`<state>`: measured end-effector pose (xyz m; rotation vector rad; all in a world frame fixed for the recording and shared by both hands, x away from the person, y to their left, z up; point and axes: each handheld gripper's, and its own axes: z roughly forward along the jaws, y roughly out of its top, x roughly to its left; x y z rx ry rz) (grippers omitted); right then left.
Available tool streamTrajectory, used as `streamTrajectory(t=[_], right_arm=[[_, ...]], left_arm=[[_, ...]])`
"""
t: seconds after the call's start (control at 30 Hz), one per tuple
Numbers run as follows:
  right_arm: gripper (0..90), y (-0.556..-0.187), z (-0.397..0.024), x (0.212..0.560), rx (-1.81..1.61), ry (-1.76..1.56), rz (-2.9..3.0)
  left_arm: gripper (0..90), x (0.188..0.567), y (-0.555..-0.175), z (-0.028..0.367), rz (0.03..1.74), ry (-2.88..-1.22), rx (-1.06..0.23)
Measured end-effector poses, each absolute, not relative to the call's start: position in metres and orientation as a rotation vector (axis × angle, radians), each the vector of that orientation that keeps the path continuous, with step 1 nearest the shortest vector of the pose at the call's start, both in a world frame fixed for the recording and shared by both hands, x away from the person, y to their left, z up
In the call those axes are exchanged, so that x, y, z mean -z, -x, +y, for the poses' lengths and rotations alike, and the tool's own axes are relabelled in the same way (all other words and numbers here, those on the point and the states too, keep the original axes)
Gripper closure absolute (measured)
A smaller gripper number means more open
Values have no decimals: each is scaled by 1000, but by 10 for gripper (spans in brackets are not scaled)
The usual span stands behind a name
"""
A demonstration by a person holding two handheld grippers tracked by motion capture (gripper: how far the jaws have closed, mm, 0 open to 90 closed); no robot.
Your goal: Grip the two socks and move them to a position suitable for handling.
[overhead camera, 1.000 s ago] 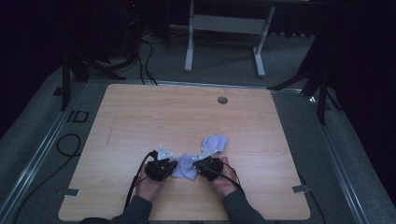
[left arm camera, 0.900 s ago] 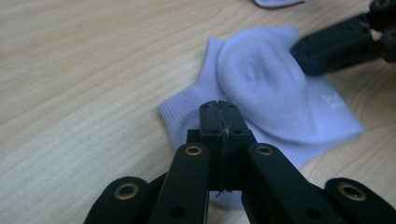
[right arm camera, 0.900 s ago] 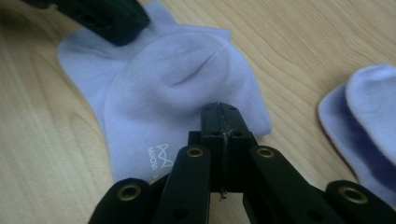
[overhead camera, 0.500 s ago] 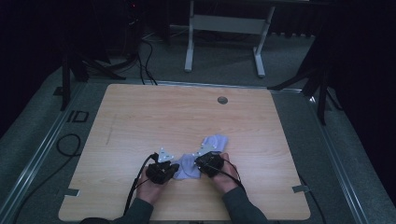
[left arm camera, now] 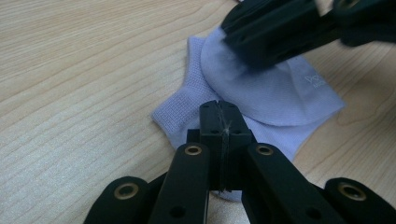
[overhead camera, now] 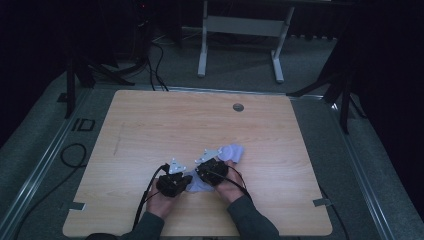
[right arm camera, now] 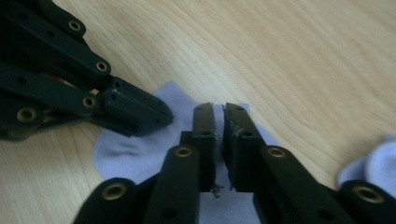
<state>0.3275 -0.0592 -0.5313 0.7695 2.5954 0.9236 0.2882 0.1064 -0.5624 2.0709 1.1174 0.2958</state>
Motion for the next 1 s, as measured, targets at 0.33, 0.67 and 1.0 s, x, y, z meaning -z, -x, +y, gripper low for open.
streamTrajectory(t=[0.33,0.67,1.0], right_arm=[[731,-343,-52,547,-940,-862,2677],[876,-341,-51,547,-902,-838,2654],[877,-332,-76,526,-989,-833,2601]], left_arm=[[897,563,-287,105,1119,-2066,-306],[897,563,-287,105,1117,-2070,-308],[897,563,-288,105,1123,-2068,-304]])
